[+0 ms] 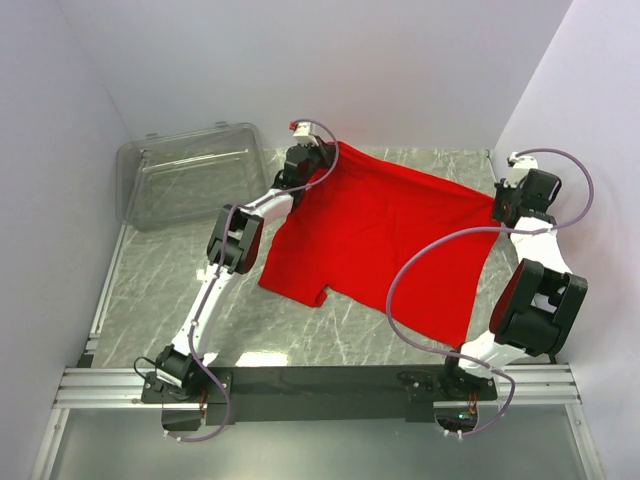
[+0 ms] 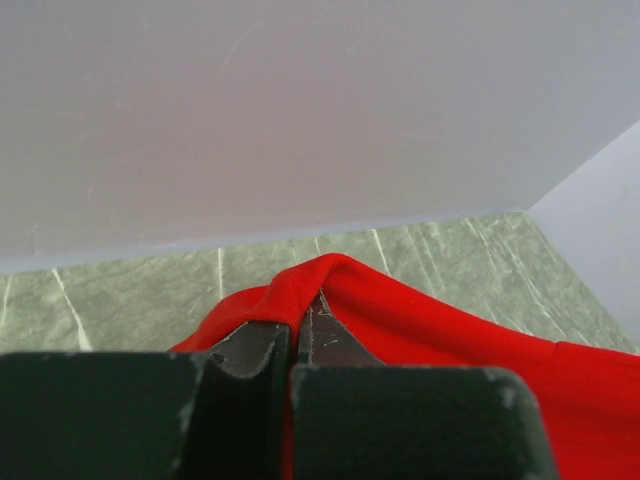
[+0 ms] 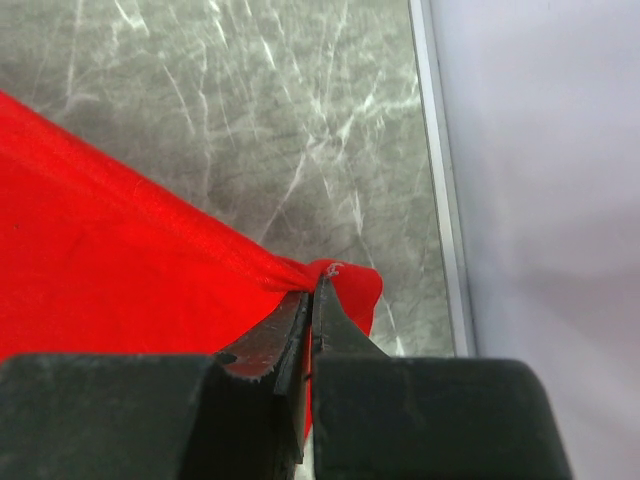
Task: Fold and stack the t-shirts
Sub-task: Flatten the tshirt out
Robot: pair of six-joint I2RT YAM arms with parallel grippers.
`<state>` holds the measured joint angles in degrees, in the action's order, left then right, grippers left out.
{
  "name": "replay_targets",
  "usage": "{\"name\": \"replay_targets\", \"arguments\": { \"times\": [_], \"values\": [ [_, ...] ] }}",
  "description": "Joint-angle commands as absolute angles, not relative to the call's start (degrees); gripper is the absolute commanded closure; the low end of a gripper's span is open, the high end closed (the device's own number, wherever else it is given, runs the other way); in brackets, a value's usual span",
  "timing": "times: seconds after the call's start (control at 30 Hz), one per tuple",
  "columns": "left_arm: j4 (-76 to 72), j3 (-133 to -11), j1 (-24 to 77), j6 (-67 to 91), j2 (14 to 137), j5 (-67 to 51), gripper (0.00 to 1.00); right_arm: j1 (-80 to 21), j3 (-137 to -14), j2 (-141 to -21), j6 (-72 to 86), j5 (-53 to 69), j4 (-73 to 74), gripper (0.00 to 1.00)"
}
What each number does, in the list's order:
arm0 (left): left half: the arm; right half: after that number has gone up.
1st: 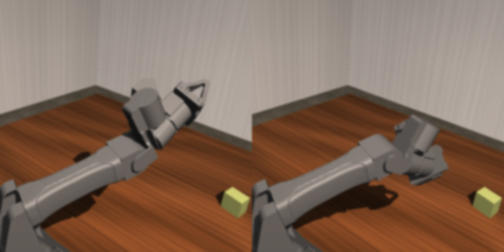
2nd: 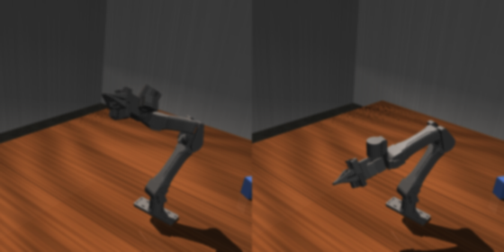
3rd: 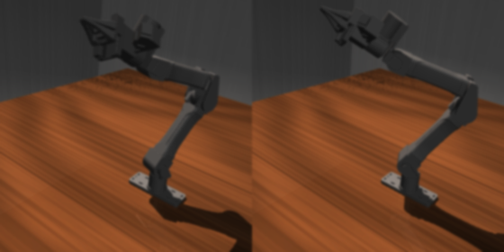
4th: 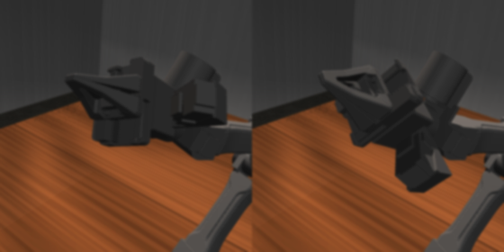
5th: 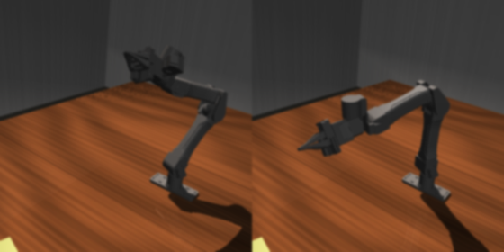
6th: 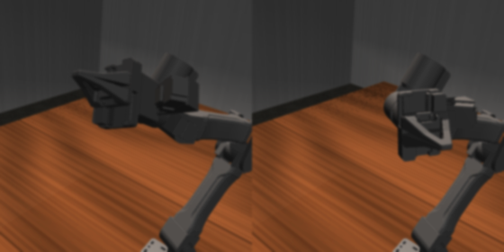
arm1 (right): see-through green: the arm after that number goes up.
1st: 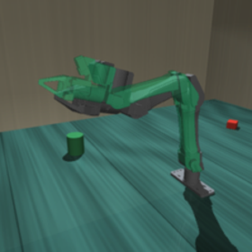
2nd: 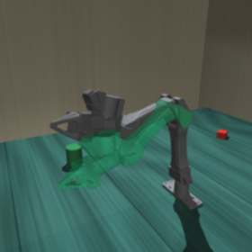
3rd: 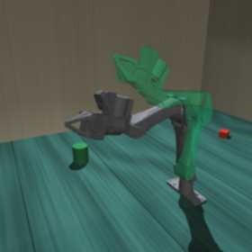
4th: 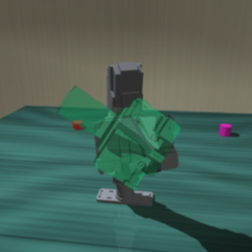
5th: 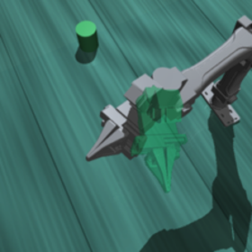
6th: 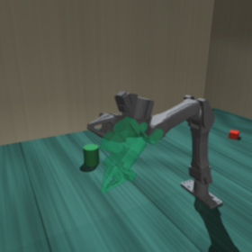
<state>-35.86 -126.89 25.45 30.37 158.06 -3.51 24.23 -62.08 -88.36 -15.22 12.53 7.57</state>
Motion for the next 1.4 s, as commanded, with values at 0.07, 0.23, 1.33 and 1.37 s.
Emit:
{"name": "replay_targets", "arguments": {
  "times": [0.07,0.23,1.33,1.37],
  "values": [
    [-40.25,-130.43,24.79,28.83,152.84,-6.33,0.99,24.96,-64.86,-89.64,-18.01,15.55,3.43,1.0],
    [-41.31,-129.99,24.87,29.27,152.67,-7.29,0.99,24.87,-64.43,-90.79,-19.33,16.08,0.62,1.0],
    [-37.79,-131.58,26.19,30.23,156.18,-3.96,0.99,21.45,-63.99,-98.35,-22.58,7.38,-8.0,1.0],
    [-37.71,-131.49,26.1,30.32,155.92,-3.96,0.99,21.45,-63.72,-98.26,-22.85,7.56,-7.65,1.0]
  ]
}}
